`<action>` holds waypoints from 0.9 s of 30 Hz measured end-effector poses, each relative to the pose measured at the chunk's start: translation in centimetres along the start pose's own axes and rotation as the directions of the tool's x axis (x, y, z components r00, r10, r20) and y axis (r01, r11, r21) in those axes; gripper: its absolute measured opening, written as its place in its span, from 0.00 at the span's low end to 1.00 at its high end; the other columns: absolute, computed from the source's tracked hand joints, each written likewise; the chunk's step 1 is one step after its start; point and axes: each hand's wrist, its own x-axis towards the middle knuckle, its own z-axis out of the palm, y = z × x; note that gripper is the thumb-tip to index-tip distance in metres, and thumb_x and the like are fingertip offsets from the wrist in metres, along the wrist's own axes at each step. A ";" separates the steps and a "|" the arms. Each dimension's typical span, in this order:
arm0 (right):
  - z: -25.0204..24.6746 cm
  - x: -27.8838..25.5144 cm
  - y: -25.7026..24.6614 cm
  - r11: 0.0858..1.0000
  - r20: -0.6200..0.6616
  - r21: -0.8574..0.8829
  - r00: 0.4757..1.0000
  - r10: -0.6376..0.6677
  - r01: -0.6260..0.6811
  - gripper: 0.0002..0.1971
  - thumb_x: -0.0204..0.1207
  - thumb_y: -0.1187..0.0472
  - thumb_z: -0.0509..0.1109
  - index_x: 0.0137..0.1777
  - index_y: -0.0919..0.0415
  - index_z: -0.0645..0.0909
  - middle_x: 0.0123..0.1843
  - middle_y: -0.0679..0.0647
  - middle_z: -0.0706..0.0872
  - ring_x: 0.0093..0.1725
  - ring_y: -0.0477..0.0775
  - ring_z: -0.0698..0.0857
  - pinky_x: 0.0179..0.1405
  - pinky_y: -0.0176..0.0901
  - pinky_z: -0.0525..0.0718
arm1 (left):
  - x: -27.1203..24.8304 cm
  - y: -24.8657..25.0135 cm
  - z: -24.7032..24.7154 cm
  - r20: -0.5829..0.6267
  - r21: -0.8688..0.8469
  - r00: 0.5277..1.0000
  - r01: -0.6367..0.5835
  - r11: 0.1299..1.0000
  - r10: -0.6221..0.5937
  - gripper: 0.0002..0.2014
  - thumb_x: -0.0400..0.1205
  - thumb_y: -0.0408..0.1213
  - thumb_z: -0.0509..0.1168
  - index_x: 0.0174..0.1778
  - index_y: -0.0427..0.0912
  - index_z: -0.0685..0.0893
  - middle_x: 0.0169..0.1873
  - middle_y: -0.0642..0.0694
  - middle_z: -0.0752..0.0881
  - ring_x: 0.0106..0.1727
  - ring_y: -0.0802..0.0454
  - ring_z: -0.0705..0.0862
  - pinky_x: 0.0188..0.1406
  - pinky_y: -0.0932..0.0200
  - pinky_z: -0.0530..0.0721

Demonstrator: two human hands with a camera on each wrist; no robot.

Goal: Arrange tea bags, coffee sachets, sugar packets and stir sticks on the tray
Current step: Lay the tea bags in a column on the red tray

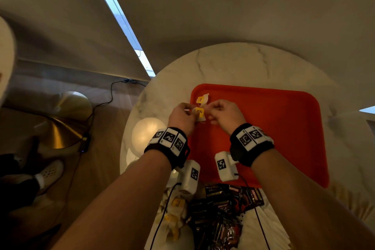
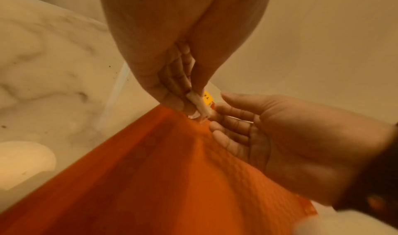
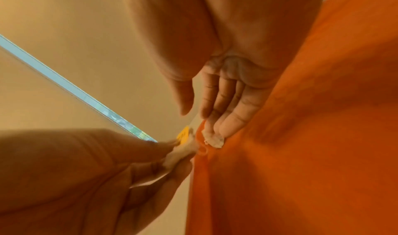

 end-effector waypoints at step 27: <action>0.2 6.3 1.0 0.943 -0.124 -0.311 0.979 -0.161 0.115 0.12 0.73 0.57 0.81 0.50 0.54 0.80 0.39 0.51 0.87 0.37 0.52 0.88 0.41 0.48 0.89 | 2.5 0.2 2.2 -0.107 0.377 0.983 -0.097 0.921 0.148 0.09 0.84 0.35 0.68 0.60 0.45 0.84 0.52 0.45 0.84 0.51 0.46 0.85 0.53 0.51 0.87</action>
